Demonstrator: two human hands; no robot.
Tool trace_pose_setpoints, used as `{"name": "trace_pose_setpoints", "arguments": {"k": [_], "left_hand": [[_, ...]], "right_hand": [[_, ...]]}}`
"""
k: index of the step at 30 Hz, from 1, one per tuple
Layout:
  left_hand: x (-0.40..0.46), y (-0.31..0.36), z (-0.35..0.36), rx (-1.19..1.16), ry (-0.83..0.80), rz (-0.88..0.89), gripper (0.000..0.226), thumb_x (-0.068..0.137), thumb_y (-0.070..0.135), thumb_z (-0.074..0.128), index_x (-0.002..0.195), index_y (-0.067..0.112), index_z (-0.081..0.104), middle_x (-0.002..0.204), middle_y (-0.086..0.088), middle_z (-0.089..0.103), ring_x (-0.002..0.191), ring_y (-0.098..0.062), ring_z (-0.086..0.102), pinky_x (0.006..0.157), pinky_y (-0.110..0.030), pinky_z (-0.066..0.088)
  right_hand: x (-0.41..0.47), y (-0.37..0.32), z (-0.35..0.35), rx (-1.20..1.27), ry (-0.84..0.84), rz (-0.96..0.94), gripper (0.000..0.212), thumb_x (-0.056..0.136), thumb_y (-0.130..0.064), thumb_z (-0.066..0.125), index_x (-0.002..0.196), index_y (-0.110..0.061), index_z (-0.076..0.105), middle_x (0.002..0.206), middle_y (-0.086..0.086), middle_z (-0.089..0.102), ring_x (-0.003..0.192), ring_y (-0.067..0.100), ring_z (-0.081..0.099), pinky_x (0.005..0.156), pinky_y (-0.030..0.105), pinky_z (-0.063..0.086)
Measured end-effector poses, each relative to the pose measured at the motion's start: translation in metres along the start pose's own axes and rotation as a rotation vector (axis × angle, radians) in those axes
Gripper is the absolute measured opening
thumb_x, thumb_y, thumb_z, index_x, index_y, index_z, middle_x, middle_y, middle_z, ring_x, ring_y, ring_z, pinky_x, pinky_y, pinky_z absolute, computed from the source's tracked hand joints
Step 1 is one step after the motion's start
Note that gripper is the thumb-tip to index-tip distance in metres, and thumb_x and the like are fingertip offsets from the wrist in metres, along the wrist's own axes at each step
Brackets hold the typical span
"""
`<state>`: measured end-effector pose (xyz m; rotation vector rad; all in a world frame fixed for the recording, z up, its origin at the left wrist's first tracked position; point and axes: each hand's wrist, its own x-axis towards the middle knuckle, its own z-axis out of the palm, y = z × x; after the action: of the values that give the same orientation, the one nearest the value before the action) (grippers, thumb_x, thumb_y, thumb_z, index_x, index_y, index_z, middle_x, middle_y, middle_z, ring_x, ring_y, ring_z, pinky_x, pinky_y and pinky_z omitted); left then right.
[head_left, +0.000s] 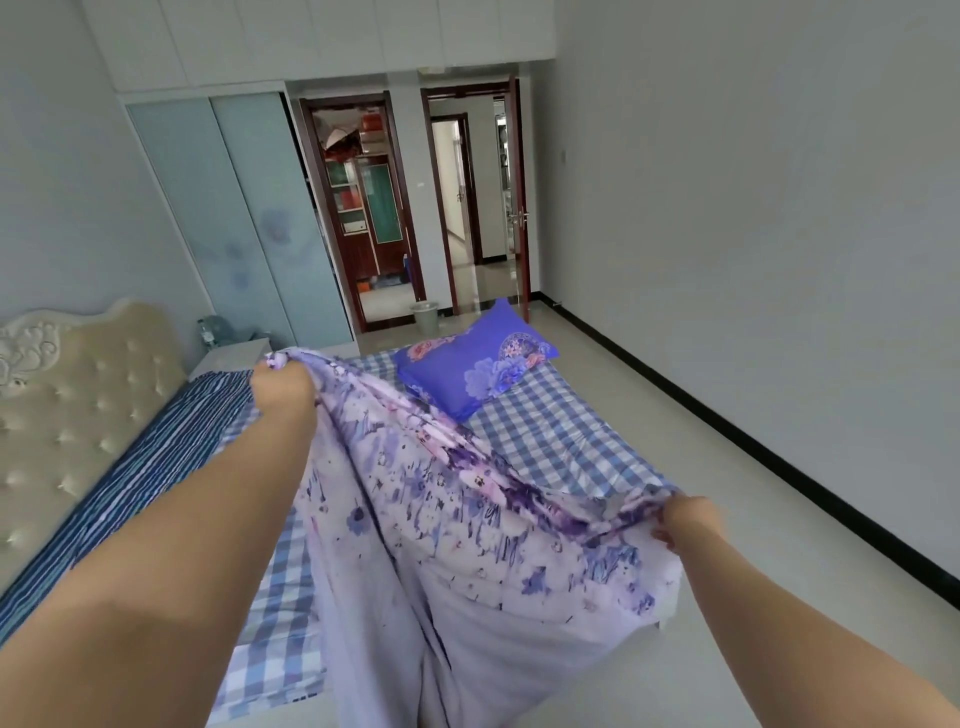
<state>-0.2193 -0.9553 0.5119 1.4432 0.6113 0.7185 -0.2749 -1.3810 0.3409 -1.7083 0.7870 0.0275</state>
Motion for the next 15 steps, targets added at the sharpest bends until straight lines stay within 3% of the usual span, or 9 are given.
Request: {"name": "trace_pose_setpoints", "arguments": {"k": [2, 3, 4, 5, 7, 8, 11, 13, 15], "left_hand": [[-0.014, 0.01, 0.011, 0.002, -0.048, 0.024, 0.028, 0.095, 0.01, 0.044, 0.119, 0.001, 0.056, 0.114, -0.017, 0.058, 0.081, -0.02, 0.057, 0.066, -0.021, 0.045], [-0.022, 0.019, 0.015, -0.003, -0.077, 0.038, 0.023, 0.094, 0.008, 0.044, 0.111, 0.0, 0.057, 0.103, -0.018, 0.057, 0.084, -0.028, 0.057, 0.069, -0.027, 0.045], [-0.03, 0.027, 0.019, 0.044, -0.101, 0.104, 0.017, 0.093, 0.007, 0.043, 0.102, 0.002, 0.057, 0.093, -0.018, 0.056, 0.079, -0.03, 0.055, 0.068, -0.031, 0.044], [-0.03, 0.03, 0.023, 0.068, -0.096, 0.146, 0.013, 0.092, 0.006, 0.043, 0.092, 0.004, 0.056, 0.082, -0.016, 0.055, 0.07, -0.027, 0.051, 0.065, -0.031, 0.043], [-0.028, 0.037, 0.027, 0.088, -0.101, 0.198, 0.018, 0.091, 0.006, 0.043, 0.074, 0.012, 0.048, 0.065, -0.005, 0.045, 0.061, -0.019, 0.039, 0.056, -0.027, 0.035], [-0.03, 0.042, 0.027, 0.099, -0.125, 0.198, 0.021, 0.09, 0.007, 0.044, 0.071, 0.016, 0.045, 0.062, -0.002, 0.042, 0.059, -0.017, 0.037, 0.054, -0.026, 0.032], [-0.038, 0.052, 0.031, 0.061, -0.197, 0.183, 0.026, 0.09, 0.01, 0.046, 0.067, 0.021, 0.042, 0.062, -0.001, 0.042, 0.056, -0.015, 0.036, 0.054, -0.024, 0.031], [-0.045, 0.056, 0.033, 0.048, -0.273, 0.15, 0.025, 0.09, 0.009, 0.047, 0.068, 0.02, 0.041, 0.064, -0.003, 0.043, 0.058, -0.019, 0.038, 0.053, -0.024, 0.033], [-0.049, 0.059, 0.034, 0.018, -0.344, 0.111, 0.021, 0.089, 0.009, 0.049, 0.07, 0.019, 0.046, 0.07, -0.008, 0.05, 0.068, -0.021, 0.046, 0.061, -0.028, 0.04]], "right_hand": [[-0.014, -0.017, 0.01, -0.431, -0.162, -0.01, 0.035, 0.101, -0.028, 0.035, 0.118, -0.007, 0.057, 0.105, 0.015, 0.062, 0.096, 0.025, 0.063, 0.092, 0.035, 0.049], [-0.02, -0.02, 0.014, -0.65, -0.306, -0.047, 0.025, 0.102, -0.022, 0.033, 0.118, -0.017, 0.051, 0.107, 0.014, 0.057, 0.095, 0.019, 0.061, 0.091, 0.028, 0.046], [-0.027, -0.019, 0.017, -0.92, -0.384, -0.097, 0.015, 0.101, -0.015, 0.033, 0.104, -0.016, 0.049, 0.104, 0.016, 0.052, 0.088, 0.016, 0.057, 0.083, 0.023, 0.042], [-0.024, -0.012, 0.02, -1.175, -0.364, -0.161, 0.02, 0.098, -0.013, 0.038, 0.109, -0.009, 0.054, 0.11, 0.018, 0.051, 0.093, 0.016, 0.055, 0.085, 0.024, 0.042], [-0.005, 0.011, 0.026, -1.486, -0.314, -0.191, 0.048, 0.094, -0.021, 0.05, 0.138, -0.004, 0.042, 0.146, 0.016, 0.033, 0.13, 0.029, 0.04, 0.103, 0.036, 0.039], [0.002, 0.021, 0.029, -1.553, -0.282, -0.176, 0.064, 0.09, -0.03, 0.057, 0.145, -0.007, 0.032, 0.153, 0.013, 0.022, 0.136, 0.033, 0.032, 0.106, 0.044, 0.038], [-0.011, 0.023, 0.045, -1.272, -0.104, -0.21, 0.114, 0.072, -0.057, 0.071, 0.151, -0.015, 0.0, 0.153, 0.012, 0.016, 0.135, 0.035, 0.028, 0.101, 0.049, 0.042], [-0.027, 0.006, 0.061, -1.127, -0.015, -0.366, 0.124, 0.067, -0.066, 0.07, 0.149, -0.023, -0.011, 0.156, 0.011, 0.008, 0.14, 0.036, 0.02, 0.105, 0.055, 0.034], [-0.033, -0.008, 0.077, -1.056, -0.028, -0.529, 0.118, 0.07, -0.067, 0.066, 0.15, -0.026, -0.011, 0.159, 0.005, -0.004, 0.145, 0.033, 0.008, 0.111, 0.058, 0.022]]}}
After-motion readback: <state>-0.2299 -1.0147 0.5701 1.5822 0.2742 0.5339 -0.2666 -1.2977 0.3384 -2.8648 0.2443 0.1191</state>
